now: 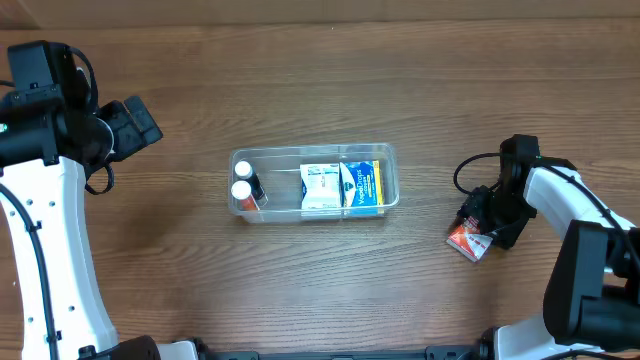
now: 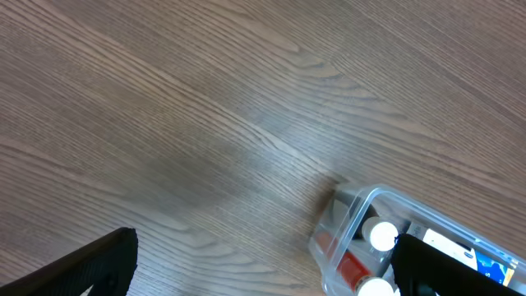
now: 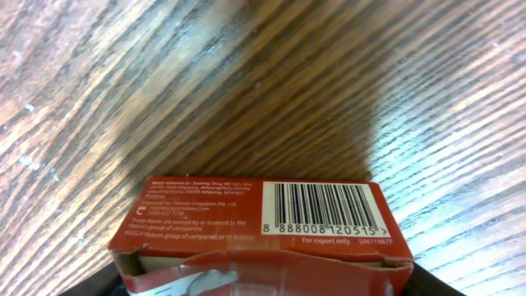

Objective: Pack container

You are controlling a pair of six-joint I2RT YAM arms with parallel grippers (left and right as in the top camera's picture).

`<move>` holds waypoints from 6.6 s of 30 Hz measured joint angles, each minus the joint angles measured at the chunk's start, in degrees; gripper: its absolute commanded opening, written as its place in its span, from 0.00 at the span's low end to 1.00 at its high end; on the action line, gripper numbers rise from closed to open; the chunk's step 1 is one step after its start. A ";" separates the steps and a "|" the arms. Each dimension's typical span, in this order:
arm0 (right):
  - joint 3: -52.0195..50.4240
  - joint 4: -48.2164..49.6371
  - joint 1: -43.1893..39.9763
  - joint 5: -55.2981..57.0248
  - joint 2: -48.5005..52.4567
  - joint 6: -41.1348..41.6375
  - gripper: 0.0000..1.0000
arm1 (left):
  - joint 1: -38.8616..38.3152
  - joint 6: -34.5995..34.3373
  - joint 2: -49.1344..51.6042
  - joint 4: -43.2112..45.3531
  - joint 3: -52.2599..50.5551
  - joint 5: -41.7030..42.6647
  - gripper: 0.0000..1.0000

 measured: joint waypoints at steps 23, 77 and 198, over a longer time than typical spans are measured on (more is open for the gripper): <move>40.79 -12.46 18.64 -1.77 -2.54 -6.47 0.62 | 0.00 0.00 0.00 -0.24 0.00 0.02 1.00; 43.58 -6.01 25.94 5.66 -1.27 -9.60 1.00 | -11.10 11.78 0.00 5.29 0.00 4.39 1.00; -52.78 47.36 17.59 3.87 -98.03 -36.02 1.00 | -13.25 14.78 -43.25 16.37 -38.45 2.99 1.00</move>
